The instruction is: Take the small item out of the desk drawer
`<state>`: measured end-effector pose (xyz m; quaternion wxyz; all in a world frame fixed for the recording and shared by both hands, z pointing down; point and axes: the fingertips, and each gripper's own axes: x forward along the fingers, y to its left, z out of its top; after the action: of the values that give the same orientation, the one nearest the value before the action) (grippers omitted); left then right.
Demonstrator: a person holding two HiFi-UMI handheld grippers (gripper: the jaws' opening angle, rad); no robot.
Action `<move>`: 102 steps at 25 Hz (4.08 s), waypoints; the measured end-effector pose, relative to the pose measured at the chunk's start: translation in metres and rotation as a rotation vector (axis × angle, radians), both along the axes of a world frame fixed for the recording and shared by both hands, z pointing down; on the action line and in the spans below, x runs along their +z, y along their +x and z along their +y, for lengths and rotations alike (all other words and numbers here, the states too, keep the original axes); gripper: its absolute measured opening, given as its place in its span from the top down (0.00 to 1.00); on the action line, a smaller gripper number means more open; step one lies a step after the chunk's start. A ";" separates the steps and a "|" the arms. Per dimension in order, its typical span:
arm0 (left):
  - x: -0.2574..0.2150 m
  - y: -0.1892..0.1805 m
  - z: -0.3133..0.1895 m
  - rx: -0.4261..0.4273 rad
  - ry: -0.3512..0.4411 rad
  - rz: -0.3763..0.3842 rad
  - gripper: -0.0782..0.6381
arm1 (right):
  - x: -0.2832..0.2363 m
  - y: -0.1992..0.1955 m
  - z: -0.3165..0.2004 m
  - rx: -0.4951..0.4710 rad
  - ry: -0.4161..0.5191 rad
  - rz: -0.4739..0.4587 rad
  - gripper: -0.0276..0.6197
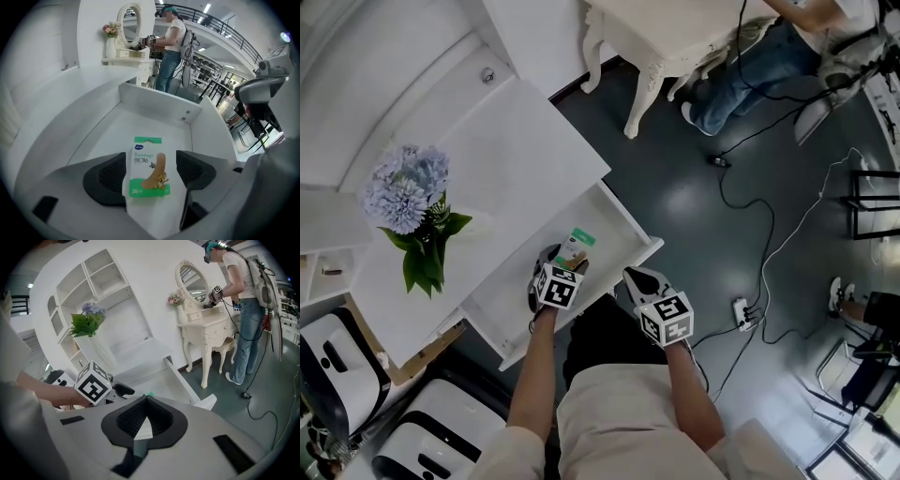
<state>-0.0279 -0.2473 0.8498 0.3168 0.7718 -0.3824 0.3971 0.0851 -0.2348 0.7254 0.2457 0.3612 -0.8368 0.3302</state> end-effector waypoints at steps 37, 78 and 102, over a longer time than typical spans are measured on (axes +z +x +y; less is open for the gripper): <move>0.045 0.005 -0.007 -0.033 -0.026 -0.096 0.39 | 0.008 0.027 0.025 0.022 -0.015 0.031 0.92; -0.222 -0.050 0.055 -0.128 0.392 0.100 0.39 | -0.106 -0.059 0.051 0.139 0.186 0.006 0.92; -0.223 -0.079 0.117 -0.158 0.417 0.106 0.39 | -0.108 -0.091 0.089 0.135 0.209 -0.019 0.92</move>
<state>-0.1066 -0.1301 0.6270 0.2003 0.8079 -0.4983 0.2426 -0.0062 -0.1461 0.6177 0.1761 0.4373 -0.8426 0.2605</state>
